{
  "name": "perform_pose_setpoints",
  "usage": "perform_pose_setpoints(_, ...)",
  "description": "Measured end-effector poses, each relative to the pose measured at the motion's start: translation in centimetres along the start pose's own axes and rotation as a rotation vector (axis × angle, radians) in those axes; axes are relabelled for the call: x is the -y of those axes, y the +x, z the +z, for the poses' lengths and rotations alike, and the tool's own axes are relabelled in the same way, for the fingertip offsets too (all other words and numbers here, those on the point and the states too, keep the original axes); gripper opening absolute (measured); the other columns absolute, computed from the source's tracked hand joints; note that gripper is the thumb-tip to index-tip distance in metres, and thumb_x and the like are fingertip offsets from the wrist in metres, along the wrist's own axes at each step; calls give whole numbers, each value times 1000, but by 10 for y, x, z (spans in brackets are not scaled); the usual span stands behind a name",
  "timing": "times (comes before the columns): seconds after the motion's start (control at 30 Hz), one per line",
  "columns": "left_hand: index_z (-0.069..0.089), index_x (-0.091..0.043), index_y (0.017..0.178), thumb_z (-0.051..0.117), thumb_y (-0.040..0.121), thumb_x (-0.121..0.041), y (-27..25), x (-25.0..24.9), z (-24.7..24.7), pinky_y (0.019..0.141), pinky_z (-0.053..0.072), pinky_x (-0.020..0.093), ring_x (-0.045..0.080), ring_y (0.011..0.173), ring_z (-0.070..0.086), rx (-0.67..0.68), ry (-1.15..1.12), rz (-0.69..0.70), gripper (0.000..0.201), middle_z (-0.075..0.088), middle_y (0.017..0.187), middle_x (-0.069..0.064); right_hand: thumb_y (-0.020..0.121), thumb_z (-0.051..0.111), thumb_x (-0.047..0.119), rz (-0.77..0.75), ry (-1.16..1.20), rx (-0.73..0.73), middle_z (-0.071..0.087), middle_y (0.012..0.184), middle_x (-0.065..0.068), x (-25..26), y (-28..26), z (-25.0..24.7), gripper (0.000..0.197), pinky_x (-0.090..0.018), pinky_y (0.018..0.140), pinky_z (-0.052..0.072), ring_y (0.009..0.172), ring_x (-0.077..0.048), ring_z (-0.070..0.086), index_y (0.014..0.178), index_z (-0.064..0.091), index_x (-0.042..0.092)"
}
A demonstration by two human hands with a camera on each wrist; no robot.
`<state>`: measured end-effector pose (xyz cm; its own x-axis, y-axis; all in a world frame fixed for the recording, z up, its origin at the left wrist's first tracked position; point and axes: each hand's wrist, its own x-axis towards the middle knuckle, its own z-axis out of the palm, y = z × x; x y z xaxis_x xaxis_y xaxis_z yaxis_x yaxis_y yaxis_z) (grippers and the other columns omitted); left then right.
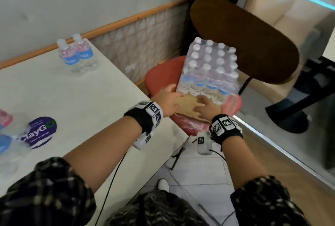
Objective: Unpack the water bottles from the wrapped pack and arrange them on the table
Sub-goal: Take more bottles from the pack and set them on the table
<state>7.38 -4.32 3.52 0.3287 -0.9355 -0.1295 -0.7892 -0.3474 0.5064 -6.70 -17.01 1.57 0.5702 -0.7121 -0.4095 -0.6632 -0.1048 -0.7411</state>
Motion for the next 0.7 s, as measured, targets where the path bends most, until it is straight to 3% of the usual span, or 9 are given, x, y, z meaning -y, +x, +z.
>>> perform_pose_setpoints(0.07, 41, -25, 143, 58, 89, -22, 22, -16, -2, 113, 27, 33, 29, 140, 27, -23, 11, 30, 56, 13, 157, 8, 86, 62, 6, -42, 34, -76, 49, 135, -6, 3, 16, -21, 55, -47, 100, 45, 117, -28, 52, 137, 43, 11)
perform_pose_setpoints(0.13, 35, -26, 145, 58, 88, -22, 40, -25, -3, 112, 28, 31, 28, 140, 29, -45, 19, 25, 61, 10, 158, 8, 88, 59, 11, -66, -16, -97, 56, 127, -14, 9, 35, -32, 42, -50, 100, 44, 117, -34, 53, 129, 52, 5)
perform_pose_setpoints(0.2, 32, -27, 147, 59, 88, -22, 51, -27, -2, 113, 29, 32, 29, 140, 30, -50, 14, 21, 65, 11, 158, 8, 91, 55, 27, -28, -66, -22, 56, 132, -15, 19, 52, -38, 41, -48, 105, 40, 122, -34, 51, 128, 54, 9)
perform_pose_setpoints(0.27, 27, -28, 148, 59, 88, -24, 57, -27, 1, 114, 30, 35, 31, 140, 29, -27, 10, 6, 69, 11, 158, 8, 97, 44, 39, 51, -19, 113, 43, 146, -10, 27, 63, -42, 49, -42, 113, 29, 135, -29, 39, 140, 44, 16)
perform_pose_setpoints(0.37, 21, -30, 150, 58, 89, -26, 60, -26, 2, 110, 35, 35, 31, 138, 33, -3, 23, -32, 71, 8, 158, 7, 97, 37, 50, 116, 50, 214, 31, 153, -8, 28, 85, -42, 56, -42, 113, 22, 141, -26, 28, 146, 32, 22)
perform_pose_setpoints(0.43, 19, -30, 150, 58, 89, -24, 61, -26, 2, 106, 39, 35, 30, 135, 39, 0, 6, -55, 73, 9, 158, 7, 93, 43, 55, 130, 79, 144, 37, 149, -8, 20, 97, -36, 61, -42, 106, 32, 133, -26, 39, 144, 38, 23)
perform_pose_setpoints(0.5, 17, -30, 150, 59, 88, -25, 63, -25, 4, 102, 44, 37, 30, 130, 45, 10, -7, -72, 75, 10, 157, 6, 89, 49, 57, 133, 160, 15, 54, 134, -7, 8, 98, -26, 57, -33, 87, 40, 110, -23, 52, 132, 52, 19)
perform_pose_setpoints(0.57, 18, -30, 149, 61, 86, -29, 69, -25, 7, 96, 48, 41, 30, 122, 52, 10, -9, -75, 76, 13, 156, 5, 88, 52, 53, -16, 149, -121, 64, 116, -4, -1, 85, -15, 46, -21, 81, 45, 97, -18, 59, 119, 56, 18)
perform_pose_setpoints(0.7, 29, -37, 141, 63, 82, -31, 78, -34, 13, 78, 52, 34, 28, 96, 62, 8, 5, -56, 68, 24, 145, 5, 86, 66, 29, -308, 188, -207, 50, 121, 3, -14, 57, 4, 36, -41, 78, 57, 81, -23, 68, 119, 52, 28)
